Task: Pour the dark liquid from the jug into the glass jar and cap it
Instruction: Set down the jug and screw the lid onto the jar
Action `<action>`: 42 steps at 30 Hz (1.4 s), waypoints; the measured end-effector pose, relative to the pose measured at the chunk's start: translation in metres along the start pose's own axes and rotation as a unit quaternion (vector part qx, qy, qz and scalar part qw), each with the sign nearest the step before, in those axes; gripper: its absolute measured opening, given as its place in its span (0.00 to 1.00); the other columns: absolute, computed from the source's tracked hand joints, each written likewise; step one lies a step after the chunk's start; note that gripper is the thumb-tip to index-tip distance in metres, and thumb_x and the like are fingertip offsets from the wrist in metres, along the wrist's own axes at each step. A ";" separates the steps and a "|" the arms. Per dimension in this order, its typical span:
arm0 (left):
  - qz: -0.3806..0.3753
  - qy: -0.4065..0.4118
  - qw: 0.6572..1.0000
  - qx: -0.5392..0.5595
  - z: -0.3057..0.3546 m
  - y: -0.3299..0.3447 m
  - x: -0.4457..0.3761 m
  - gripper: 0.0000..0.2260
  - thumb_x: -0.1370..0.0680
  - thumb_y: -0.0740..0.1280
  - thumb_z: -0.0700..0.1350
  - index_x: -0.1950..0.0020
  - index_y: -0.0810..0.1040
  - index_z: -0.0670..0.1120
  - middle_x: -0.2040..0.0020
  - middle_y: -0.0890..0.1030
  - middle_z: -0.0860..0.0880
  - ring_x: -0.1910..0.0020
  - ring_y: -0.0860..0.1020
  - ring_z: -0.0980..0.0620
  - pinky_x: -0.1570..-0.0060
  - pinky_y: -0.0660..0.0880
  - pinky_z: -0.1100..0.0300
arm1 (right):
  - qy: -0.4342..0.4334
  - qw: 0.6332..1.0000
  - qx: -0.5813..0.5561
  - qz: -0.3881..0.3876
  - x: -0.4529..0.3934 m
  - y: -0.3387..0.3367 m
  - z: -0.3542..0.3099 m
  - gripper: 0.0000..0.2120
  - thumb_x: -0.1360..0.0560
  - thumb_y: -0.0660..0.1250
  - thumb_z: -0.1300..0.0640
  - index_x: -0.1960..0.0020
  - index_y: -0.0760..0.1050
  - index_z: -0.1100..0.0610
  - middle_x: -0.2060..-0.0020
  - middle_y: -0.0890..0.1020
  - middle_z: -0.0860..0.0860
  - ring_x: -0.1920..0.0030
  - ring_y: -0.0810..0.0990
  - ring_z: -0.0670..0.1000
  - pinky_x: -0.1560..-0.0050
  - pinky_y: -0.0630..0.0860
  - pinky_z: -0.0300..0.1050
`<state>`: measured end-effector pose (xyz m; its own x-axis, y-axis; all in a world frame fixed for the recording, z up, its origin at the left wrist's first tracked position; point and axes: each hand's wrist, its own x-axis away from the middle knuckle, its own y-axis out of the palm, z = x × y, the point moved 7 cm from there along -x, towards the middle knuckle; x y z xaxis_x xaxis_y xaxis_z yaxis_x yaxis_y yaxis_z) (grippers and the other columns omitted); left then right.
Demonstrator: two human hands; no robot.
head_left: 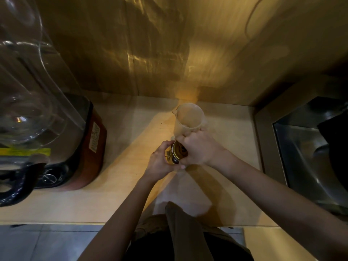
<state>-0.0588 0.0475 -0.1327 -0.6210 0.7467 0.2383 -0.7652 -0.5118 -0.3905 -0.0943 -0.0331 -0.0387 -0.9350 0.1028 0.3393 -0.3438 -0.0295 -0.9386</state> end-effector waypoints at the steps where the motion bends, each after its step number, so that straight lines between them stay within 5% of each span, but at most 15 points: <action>1: 0.000 -0.001 1.000 0.000 0.000 0.000 0.000 0.34 0.40 0.78 0.51 0.38 0.68 0.49 0.44 0.73 0.57 0.45 0.71 0.59 0.56 0.65 0.79 | -0.001 1.000 -0.005 0.001 0.000 0.000 0.000 0.29 0.33 0.71 0.43 0.39 0.71 0.57 0.46 0.80 0.56 0.45 0.78 0.59 0.43 0.72 0.53; 10: -0.001 0.000 1.000 0.007 0.000 -0.001 0.000 0.34 0.40 0.78 0.50 0.38 0.68 0.48 0.45 0.73 0.57 0.46 0.71 0.60 0.58 0.64 0.82 | 0.019 1.000 -0.019 0.017 0.001 -0.005 0.003 0.27 0.32 0.70 0.42 0.42 0.72 0.58 0.49 0.81 0.56 0.48 0.79 0.58 0.43 0.70 0.53; 16: -0.004 -0.010 1.000 0.003 -0.002 0.001 0.000 0.36 0.42 0.77 0.53 0.38 0.68 0.50 0.45 0.73 0.57 0.45 0.72 0.58 0.50 0.69 0.63 | 0.044 0.997 -0.031 0.051 0.004 -0.009 -0.001 0.27 0.31 0.70 0.41 0.43 0.72 0.60 0.52 0.83 0.57 0.51 0.81 0.58 0.50 0.76 0.50; 23: -0.002 -0.015 1.000 -0.001 -0.003 0.002 -0.002 0.35 0.41 0.78 0.50 0.37 0.68 0.49 0.41 0.76 0.54 0.43 0.72 0.58 0.48 0.69 0.64 | 0.099 0.993 -0.026 0.066 0.007 -0.007 0.002 0.29 0.29 0.65 0.35 0.46 0.72 0.61 0.53 0.83 0.57 0.52 0.82 0.57 0.59 0.72 0.46; 34: -0.023 -0.019 1.000 -0.006 -0.001 0.004 -0.004 0.40 0.46 0.75 0.60 0.37 0.68 0.50 0.39 0.76 0.52 0.40 0.70 0.58 0.45 0.67 0.62 | 0.080 0.988 -0.134 0.000 0.012 0.005 0.016 0.32 0.35 0.74 0.45 0.38 0.69 0.61 0.44 0.78 0.57 0.45 0.78 0.57 0.48 0.78 0.50; 38: -0.015 -0.018 1.000 -0.016 -0.001 0.003 -0.004 0.36 0.41 0.78 0.52 0.38 0.68 0.49 0.39 0.76 0.51 0.40 0.73 0.52 0.47 0.68 0.61 | 0.091 0.987 -0.133 0.002 0.009 0.004 0.015 0.28 0.34 0.73 0.43 0.43 0.72 0.61 0.49 0.81 0.57 0.49 0.79 0.56 0.54 0.76 0.48; 42: -0.016 -0.022 1.000 -0.009 0.000 0.003 -0.001 0.37 0.44 0.76 0.58 0.38 0.68 0.49 0.42 0.75 0.54 0.44 0.74 0.53 0.51 0.69 0.62 | 0.114 0.984 -0.135 0.021 0.007 0.002 0.014 0.25 0.33 0.73 0.41 0.49 0.74 0.60 0.59 0.80 0.54 0.55 0.79 0.54 0.61 0.70 0.44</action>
<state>-0.0605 0.0449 -0.1341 -0.6034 0.7428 0.2900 -0.7820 -0.4801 -0.3975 -0.1023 -0.0467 -0.0372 -0.8932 0.3289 0.3065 -0.2419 0.2232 -0.9443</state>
